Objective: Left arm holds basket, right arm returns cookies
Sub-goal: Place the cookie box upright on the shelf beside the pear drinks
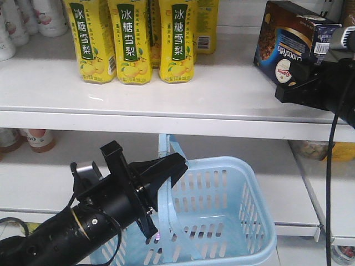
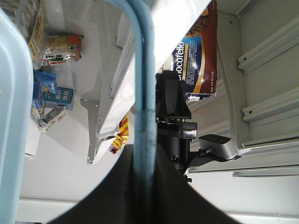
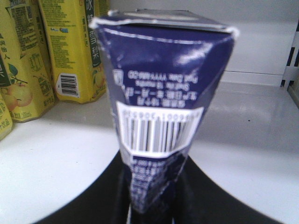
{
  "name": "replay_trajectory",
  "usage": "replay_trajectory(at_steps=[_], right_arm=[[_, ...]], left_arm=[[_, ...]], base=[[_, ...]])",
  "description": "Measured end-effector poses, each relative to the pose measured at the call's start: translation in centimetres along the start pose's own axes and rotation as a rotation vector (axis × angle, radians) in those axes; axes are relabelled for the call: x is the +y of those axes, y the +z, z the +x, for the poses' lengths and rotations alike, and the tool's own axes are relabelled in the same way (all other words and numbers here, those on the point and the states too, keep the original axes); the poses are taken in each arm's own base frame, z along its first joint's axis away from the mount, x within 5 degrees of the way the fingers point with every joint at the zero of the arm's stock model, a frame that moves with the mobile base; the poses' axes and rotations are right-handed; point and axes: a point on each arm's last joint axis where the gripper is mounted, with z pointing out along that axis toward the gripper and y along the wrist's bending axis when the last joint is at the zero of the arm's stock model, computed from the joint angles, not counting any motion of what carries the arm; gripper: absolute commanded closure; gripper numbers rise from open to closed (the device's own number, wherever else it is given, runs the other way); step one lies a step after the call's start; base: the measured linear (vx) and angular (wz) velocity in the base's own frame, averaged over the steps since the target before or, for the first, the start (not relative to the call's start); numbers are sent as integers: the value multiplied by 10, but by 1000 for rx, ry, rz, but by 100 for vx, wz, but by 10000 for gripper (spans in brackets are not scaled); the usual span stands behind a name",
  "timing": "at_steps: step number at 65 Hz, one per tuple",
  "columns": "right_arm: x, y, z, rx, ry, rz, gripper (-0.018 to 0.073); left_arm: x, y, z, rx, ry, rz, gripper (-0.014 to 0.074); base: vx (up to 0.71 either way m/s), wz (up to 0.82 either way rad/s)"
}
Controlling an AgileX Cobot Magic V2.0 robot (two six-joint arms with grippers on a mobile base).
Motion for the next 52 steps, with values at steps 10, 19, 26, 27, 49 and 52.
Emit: replay_trajectory(at_steps=[10, 19, 26, 27, 49, 52], right_arm=[[0, 0, -1, -6, 0, -1, 508], [0, 0, -1, -7, 0, -1, 349], [0, 0, -1, -7, 0, -1, 202], [0, 0, -1, -7, 0, -1, 183], [0, -6, -6, -31, -1, -2, 70], [0, -10, -9, -41, -2, -1, 73]], left_arm=[[0, 0, 0, 0, 0, 0, 599], [0, 0, 0, 0, 0, 0, 599], [0, 0, 0, 0, 0, 0, 599], [0, 0, 0, 0, 0, 0, 599], [0, 0, 0, 0, 0, 0, 599], [0, 0, 0, 0, 0, 0, 599]], base=[[0, 0], [0, 0], [0, 0], [0, 0], [0, 0], [0, 0]])
